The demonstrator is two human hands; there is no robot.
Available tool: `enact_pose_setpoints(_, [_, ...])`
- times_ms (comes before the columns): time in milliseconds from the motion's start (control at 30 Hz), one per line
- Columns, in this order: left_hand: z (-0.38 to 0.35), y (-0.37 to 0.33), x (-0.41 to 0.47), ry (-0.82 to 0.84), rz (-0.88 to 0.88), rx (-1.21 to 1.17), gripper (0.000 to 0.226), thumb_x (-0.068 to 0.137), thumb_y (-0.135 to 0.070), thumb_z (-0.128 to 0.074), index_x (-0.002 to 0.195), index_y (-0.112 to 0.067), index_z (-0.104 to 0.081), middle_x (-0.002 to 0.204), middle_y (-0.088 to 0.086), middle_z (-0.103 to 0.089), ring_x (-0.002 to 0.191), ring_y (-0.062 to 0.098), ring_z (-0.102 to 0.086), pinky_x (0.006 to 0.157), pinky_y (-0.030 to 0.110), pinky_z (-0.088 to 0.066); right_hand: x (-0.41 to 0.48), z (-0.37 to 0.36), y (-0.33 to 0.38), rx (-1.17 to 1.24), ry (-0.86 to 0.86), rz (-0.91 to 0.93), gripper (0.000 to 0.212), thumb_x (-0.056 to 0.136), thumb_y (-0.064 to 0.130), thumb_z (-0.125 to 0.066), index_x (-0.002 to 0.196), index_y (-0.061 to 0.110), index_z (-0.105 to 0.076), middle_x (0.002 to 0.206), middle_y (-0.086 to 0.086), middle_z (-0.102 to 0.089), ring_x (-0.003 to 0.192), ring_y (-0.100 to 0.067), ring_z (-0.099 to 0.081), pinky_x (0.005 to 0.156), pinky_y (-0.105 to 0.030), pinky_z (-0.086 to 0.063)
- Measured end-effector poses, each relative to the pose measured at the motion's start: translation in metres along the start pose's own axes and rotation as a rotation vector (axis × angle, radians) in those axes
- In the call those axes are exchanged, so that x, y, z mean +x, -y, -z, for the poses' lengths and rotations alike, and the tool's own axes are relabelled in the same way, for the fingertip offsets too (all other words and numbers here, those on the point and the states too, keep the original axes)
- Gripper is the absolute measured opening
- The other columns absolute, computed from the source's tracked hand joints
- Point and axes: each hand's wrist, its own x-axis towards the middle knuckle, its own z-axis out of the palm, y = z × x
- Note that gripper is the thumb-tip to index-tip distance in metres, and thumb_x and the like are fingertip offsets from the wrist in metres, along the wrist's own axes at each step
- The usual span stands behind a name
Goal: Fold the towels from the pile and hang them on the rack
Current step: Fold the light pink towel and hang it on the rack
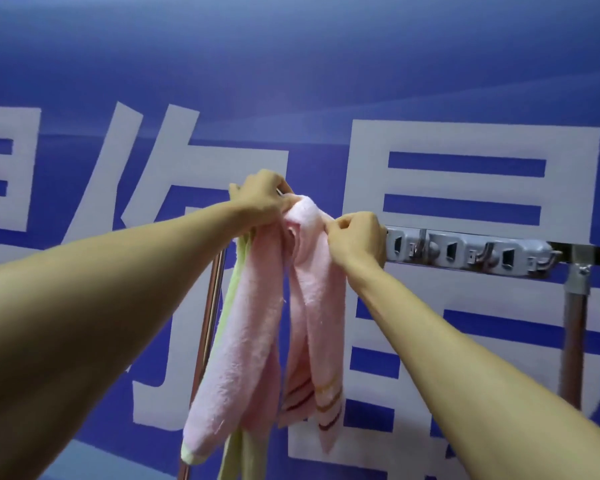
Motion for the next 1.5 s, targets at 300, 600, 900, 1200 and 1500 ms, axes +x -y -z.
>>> enact_pose_setpoints(300, [-0.022, 0.018, -0.009, 0.066, -0.149, 0.323, 0.016, 0.089, -0.027, -0.056, 0.075, -0.031, -0.064, 0.074, -0.010, -0.057, 0.089, 0.020, -0.049, 0.087, 0.039, -0.022, -0.007, -0.019, -0.029, -0.130, 0.058, 0.024, 0.040, 0.094, 0.043, -0.049, 0.073, 0.014, -0.067, 0.084, -0.009, -0.067, 0.080, -0.031, -0.058, 0.062, -0.032, -0.039])
enact_pose_setpoints(600, [-0.012, 0.024, -0.033, 0.111, -0.274, 0.463, 0.022, 0.086, -0.026, -0.063, 0.064, -0.023, -0.063, 0.092, -0.001, -0.064, 0.112, 0.022, -0.051, 0.109, 0.047, -0.011, -0.020, -0.005, -0.030, -0.031, 0.229, 0.037, 0.025, 0.092, 0.034, -0.057, 0.074, 0.021, -0.070, 0.085, 0.000, -0.071, 0.092, -0.022, -0.062, 0.073, -0.035, -0.052])
enact_pose_setpoints(900, [0.028, -0.009, -0.121, -0.056, -0.189, -0.070, 0.024, 0.085, -0.011, -0.060, 0.105, -0.020, -0.072, 0.111, 0.002, -0.062, 0.106, 0.015, -0.051, 0.093, 0.033, -0.043, -0.052, 0.055, -0.025, 0.018, 0.384, -0.050, 0.018, 0.084, 0.007, -0.058, 0.077, 0.020, -0.068, 0.091, -0.005, -0.071, 0.089, -0.024, -0.068, 0.076, -0.039, -0.060])
enact_pose_setpoints(1200, [0.015, -0.034, -0.227, 0.477, 0.005, -0.376, 0.034, 0.085, -0.008, -0.059, 0.116, -0.021, -0.065, 0.104, 0.000, -0.069, 0.089, 0.005, -0.065, 0.070, 0.016, -0.048, -0.130, 0.142, -0.032, -0.039, 0.734, -0.050, 0.019, 0.091, 0.013, -0.060, 0.109, 0.009, -0.065, 0.099, -0.010, -0.071, 0.092, -0.019, -0.069, 0.074, -0.029, -0.059])
enact_pose_setpoints(1500, [-0.054, -0.011, -0.324, 0.705, 0.211, -0.310, 0.027, 0.085, -0.009, -0.060, 0.112, -0.009, -0.066, 0.090, 0.002, -0.069, 0.073, 0.010, -0.064, 0.055, 0.011, -0.043, -0.203, 0.186, -0.113, -0.196, 0.885, -0.166, 0.024, 0.092, 0.018, -0.059, 0.113, 0.006, -0.063, 0.096, -0.009, -0.073, 0.089, -0.021, -0.070, 0.083, -0.034, -0.056])
